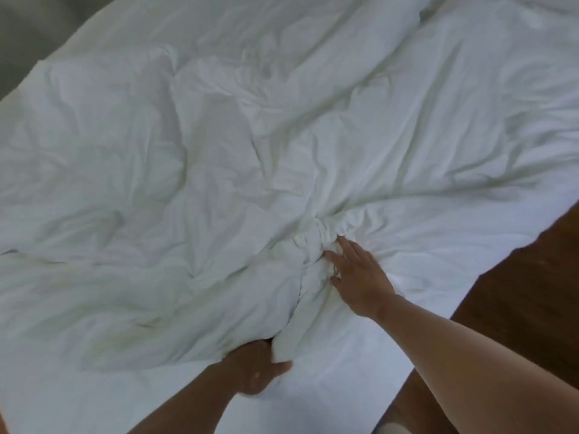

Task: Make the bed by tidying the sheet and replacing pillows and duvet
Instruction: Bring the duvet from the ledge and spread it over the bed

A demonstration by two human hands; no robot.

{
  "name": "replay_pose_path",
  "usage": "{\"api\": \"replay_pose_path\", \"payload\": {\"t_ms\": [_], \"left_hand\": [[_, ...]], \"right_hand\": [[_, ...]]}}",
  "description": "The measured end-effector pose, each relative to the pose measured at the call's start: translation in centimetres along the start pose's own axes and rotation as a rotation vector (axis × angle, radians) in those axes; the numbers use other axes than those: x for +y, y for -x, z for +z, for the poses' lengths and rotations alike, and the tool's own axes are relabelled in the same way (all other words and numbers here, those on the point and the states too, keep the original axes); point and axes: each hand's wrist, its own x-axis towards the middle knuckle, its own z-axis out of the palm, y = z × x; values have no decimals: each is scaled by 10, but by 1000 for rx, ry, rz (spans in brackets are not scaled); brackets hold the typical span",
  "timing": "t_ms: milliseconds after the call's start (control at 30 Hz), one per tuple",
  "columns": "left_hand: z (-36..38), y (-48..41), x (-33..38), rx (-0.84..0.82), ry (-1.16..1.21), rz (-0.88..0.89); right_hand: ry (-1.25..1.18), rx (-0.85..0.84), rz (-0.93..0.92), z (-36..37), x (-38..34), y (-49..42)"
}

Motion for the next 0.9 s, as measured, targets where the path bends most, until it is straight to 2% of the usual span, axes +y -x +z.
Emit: {"api": "replay_pose_path", "payload": {"t_ms": [67,133,200,233,300,367,467,567,733,800,900], "left_hand": [[8,-6,-2,108,32,-71],[20,-13,-17,251,-62,49],[38,-3,-50,421,-210,241],[47,5,-71,460,-307,298],[59,15,-117,519,-452,305],[64,15,-146,572,-461,333],[70,2,-160,761,-523,408],[70,-15,-153,869,-525,384],[50,-9,-150,783,-642,366],[75,10,-142,718,-601,428],[147,31,-138,530,-547,530]], "right_hand": [[-53,-16,52,8,-9,16],[-90,83,72,13,-26,41],[-79,200,-6,29,-56,76],[-76,193,-85,42,-71,94],[-15,7,-182,69,-96,117],[78,-139,-133,92,-105,118],[104,-44,2,106,-107,101],[112,-33,81,102,-108,91],[188,-125,92,74,-100,112],[273,-236,49,68,-96,129],[371,-474,29,80,-89,157]]}}
